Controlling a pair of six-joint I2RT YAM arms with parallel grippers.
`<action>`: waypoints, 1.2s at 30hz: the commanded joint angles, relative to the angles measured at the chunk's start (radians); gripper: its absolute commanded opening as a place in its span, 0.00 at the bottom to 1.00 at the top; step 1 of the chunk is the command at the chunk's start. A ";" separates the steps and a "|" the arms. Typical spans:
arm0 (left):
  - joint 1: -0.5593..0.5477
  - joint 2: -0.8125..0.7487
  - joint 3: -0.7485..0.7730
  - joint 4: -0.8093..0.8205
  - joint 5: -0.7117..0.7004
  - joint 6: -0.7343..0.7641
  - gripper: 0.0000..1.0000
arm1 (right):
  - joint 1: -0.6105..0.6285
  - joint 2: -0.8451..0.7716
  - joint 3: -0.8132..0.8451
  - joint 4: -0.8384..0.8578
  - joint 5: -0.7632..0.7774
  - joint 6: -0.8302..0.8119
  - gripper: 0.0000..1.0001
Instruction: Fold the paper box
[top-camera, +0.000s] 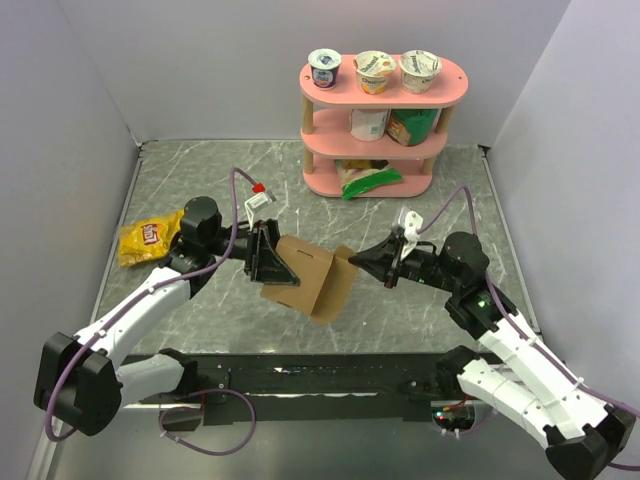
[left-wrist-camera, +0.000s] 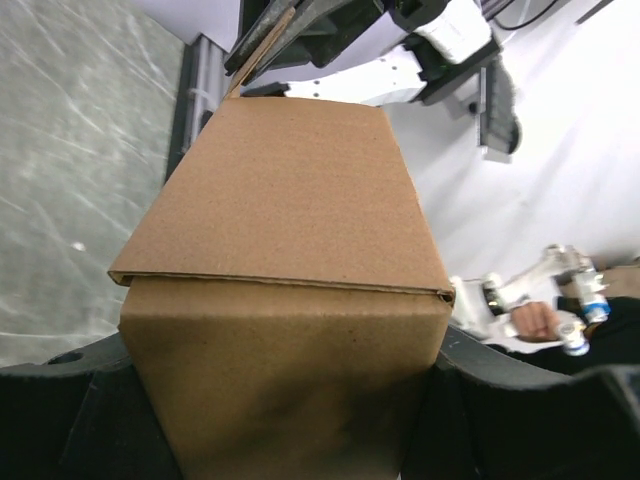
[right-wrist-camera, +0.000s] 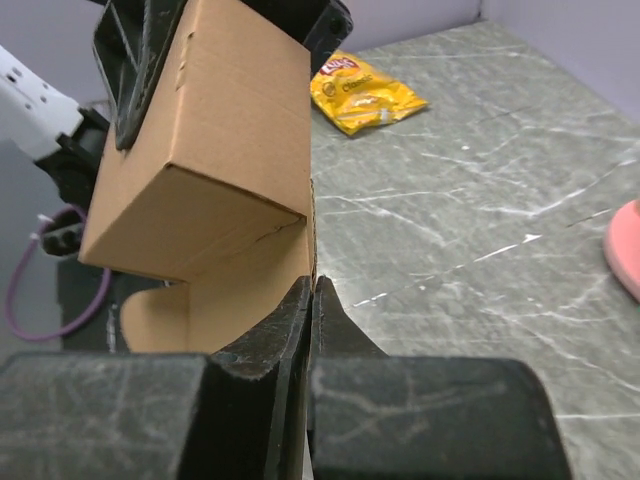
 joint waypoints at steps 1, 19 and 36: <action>-0.002 0.016 0.002 0.087 -0.015 -0.166 0.51 | 0.086 -0.040 0.015 -0.016 0.094 -0.102 0.00; 0.042 0.054 -0.101 0.318 -0.052 -0.485 0.52 | 0.413 -0.009 0.102 -0.100 0.461 -0.261 0.00; 0.015 0.030 -0.012 0.012 0.035 -0.188 0.53 | 0.400 0.083 0.135 -0.056 0.377 -0.219 0.27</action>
